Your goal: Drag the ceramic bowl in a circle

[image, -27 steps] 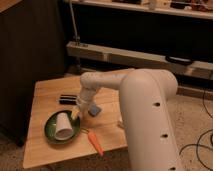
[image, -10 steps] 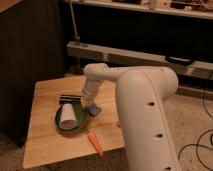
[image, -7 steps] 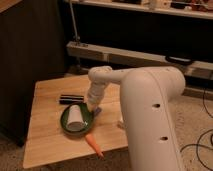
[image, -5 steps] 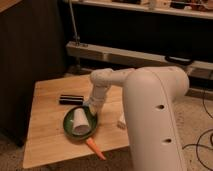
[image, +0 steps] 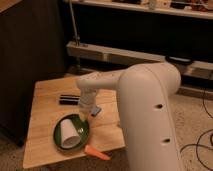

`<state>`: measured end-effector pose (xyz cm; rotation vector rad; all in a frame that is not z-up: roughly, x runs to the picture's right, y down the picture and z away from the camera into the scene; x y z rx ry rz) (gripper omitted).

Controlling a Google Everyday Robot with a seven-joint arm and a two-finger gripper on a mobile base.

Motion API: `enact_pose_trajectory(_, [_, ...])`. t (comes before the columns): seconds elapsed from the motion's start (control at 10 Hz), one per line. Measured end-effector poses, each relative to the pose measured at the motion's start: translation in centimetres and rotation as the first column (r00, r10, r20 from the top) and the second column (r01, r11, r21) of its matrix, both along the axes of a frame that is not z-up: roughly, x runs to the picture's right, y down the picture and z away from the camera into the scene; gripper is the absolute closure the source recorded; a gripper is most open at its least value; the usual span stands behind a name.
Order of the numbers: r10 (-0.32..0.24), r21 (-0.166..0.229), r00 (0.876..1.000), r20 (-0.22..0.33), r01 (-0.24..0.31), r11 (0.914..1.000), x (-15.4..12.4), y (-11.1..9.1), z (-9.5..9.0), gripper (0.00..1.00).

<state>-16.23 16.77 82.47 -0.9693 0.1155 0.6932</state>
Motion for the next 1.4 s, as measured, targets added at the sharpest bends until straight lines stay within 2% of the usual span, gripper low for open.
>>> enact_pose_trajectory(0.2, [-0.022,-0.002,0.999,0.043,0.023,0.9997,-3.6,-0.5,0.3,1.00])
enact_pose_trajectory(0.3, [-0.023,-0.003,0.998,0.050,0.023,0.9997,-4.4,-1.1,0.7,1.00])
enact_pose_trajectory(0.6, [0.013,-0.002,0.999,0.040,-0.013,0.9999,-4.0,-4.4,3.2,1.00])
enact_pose_trajectory(0.8, [0.058,0.001,0.998,-0.003,-0.058,0.9983,-1.8,-7.7,5.8,1.00])
enact_pose_trajectory(1.0, [0.100,0.000,0.993,-0.063,-0.100,0.9950,1.4,-9.7,8.1,1.00])
enact_pose_trajectory(1.2, [0.124,0.000,0.984,-0.131,-0.125,0.9921,6.0,-9.6,9.0,1.00])
enact_pose_trajectory(1.4, [0.124,-0.003,0.979,-0.159,-0.126,0.9920,9.1,-8.2,8.6,1.00])
